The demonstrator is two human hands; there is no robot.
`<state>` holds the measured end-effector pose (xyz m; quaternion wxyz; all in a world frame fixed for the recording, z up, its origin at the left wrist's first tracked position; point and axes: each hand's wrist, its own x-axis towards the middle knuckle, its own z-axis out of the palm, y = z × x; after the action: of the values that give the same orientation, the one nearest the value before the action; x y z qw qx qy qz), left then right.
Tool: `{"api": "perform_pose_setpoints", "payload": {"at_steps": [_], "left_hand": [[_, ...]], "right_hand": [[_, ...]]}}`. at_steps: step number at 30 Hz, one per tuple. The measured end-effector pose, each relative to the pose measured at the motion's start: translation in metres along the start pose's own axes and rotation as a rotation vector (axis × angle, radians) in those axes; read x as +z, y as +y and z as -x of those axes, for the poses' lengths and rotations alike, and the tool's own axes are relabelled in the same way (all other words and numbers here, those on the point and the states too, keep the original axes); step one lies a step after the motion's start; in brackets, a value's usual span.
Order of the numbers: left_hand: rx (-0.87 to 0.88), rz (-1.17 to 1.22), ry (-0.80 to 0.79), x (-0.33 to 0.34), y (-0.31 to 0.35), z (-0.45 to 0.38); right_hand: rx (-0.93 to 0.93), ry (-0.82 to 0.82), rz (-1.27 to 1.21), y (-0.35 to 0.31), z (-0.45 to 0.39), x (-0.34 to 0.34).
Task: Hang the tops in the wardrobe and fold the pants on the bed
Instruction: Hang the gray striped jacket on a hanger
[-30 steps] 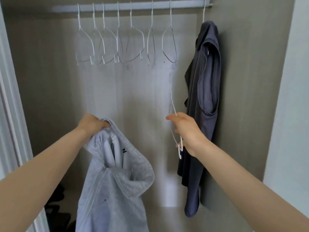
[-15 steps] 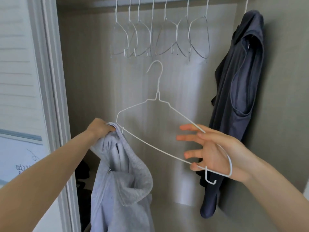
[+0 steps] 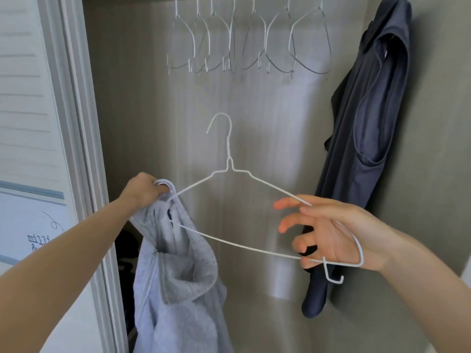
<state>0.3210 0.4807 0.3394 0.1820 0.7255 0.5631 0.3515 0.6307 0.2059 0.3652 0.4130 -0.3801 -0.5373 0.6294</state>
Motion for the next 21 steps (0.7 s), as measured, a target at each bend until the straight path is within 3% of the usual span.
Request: {"api": "perform_pose_setpoints", "payload": {"at_steps": [5,13,18,21], "left_hand": [[0.059,0.023,-0.046,0.011,0.024,0.012],[0.140,0.327,-0.056,0.013,0.043,0.023],[0.111,0.298,0.090,-0.002,0.036,0.012],[0.111,0.281,0.077,-0.010,0.032,0.013]], "right_hand": [[-0.017,0.113,0.054,0.018,-0.020,0.003],[0.185,0.039,0.292,0.041,-0.028,-0.015],[0.048,-0.083,0.223,0.030,-0.009,-0.024],[0.025,-0.094,0.252,0.019,-0.004,-0.027]]}}
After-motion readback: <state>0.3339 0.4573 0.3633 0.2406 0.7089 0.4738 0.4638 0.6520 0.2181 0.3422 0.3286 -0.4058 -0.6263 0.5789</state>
